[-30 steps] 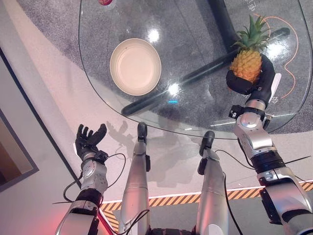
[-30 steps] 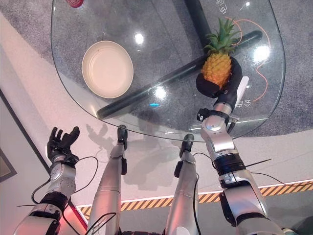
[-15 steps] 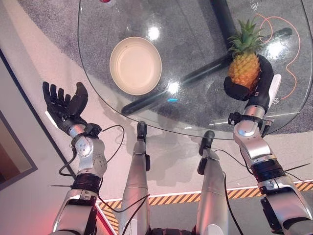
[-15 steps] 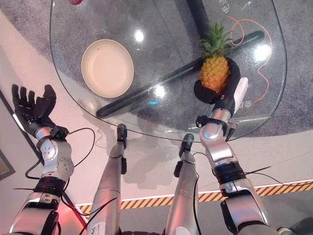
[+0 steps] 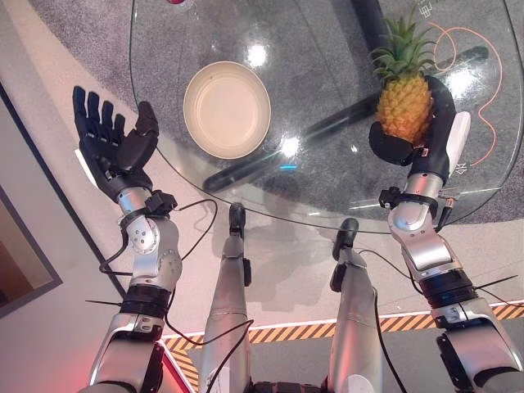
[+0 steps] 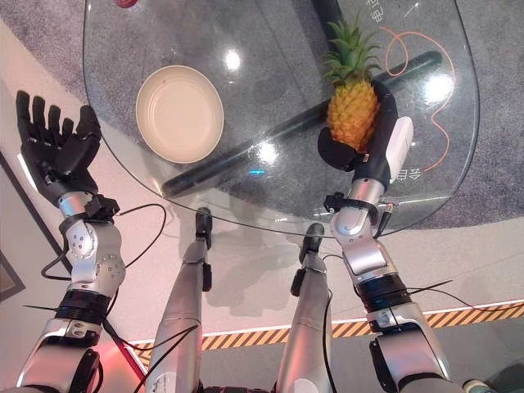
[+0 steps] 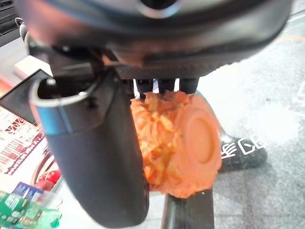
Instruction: Pick up the fruit to the plate
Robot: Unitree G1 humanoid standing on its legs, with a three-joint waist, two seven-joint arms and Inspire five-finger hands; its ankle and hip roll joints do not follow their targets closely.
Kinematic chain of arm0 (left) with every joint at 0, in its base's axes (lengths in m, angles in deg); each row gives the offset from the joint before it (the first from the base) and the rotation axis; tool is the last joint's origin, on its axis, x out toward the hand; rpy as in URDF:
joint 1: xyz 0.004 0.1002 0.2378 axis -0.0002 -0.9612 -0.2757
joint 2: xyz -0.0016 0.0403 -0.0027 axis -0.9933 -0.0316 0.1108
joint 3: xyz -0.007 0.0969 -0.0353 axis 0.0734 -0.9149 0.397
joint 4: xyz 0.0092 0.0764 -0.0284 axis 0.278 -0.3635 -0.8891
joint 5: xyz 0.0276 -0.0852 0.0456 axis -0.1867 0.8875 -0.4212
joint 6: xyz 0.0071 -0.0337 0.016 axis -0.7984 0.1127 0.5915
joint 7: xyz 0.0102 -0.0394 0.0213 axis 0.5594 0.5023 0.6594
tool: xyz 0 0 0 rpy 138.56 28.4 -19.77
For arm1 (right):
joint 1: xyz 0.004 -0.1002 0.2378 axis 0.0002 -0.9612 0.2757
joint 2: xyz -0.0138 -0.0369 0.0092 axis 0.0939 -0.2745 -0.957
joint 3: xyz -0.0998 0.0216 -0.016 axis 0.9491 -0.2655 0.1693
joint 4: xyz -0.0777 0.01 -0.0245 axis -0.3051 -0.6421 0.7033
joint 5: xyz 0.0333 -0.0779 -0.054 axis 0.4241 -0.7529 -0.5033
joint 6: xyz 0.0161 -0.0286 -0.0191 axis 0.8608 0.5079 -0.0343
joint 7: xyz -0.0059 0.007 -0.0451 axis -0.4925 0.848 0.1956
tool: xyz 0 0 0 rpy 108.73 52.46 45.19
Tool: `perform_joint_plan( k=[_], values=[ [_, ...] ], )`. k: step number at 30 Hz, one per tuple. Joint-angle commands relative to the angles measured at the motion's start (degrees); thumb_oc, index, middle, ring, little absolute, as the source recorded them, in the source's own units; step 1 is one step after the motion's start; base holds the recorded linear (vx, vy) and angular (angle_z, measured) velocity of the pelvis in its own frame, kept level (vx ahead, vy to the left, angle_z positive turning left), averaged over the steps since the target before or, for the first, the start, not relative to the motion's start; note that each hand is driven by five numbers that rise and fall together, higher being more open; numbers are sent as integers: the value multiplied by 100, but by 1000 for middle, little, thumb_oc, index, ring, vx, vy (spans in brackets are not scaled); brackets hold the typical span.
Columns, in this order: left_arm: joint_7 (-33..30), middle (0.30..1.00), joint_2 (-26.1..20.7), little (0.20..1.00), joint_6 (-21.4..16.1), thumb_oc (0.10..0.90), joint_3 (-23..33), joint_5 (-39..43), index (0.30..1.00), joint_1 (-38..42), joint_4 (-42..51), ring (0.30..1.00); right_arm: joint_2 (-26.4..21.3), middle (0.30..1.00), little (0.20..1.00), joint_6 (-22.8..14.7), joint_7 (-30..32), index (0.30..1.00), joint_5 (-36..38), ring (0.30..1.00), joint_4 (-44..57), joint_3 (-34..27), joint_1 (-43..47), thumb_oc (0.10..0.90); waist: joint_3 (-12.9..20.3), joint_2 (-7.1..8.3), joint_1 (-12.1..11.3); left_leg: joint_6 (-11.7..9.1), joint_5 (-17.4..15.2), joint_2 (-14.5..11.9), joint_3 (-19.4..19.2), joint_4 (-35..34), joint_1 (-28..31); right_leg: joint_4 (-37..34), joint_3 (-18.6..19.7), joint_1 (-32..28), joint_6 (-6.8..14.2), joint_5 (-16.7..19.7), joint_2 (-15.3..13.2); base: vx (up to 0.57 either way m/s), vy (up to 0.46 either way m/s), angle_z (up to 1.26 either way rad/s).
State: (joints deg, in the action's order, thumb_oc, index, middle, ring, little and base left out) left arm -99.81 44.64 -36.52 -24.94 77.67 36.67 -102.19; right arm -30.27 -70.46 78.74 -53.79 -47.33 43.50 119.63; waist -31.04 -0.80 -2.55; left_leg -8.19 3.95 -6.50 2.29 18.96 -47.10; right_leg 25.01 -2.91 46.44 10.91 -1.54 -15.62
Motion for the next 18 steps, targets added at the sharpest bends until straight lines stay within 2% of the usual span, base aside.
perform_joint_plan(
  k=[1,6,18],
  values=[
    [545,900,-202,900,-361,800,136,-192,900,354,647,900,-141,300,200,-663,5,300,-578,300,1068,-194,296,100,125,51,86,482,-433,120,7,310,160,-408,-245,-127,-379,443,56,0,0,0],
    [955,900,-117,900,-72,800,-77,-151,900,483,934,900,-97,300,200,-711,-109,300,-646,300,1250,-172,328,100,125,65,125,485,-434,129,-4,301,183,-423,-221,-137,-365,460,61,0,0,0],
    [1856,900,169,900,874,800,-704,639,900,897,1269,900,34,300,200,-851,-424,300,-865,300,1661,-7,606,100,125,80,244,504,-423,126,-67,256,246,-457,-149,-150,-311,519,82,0,0,0]
  ],
)
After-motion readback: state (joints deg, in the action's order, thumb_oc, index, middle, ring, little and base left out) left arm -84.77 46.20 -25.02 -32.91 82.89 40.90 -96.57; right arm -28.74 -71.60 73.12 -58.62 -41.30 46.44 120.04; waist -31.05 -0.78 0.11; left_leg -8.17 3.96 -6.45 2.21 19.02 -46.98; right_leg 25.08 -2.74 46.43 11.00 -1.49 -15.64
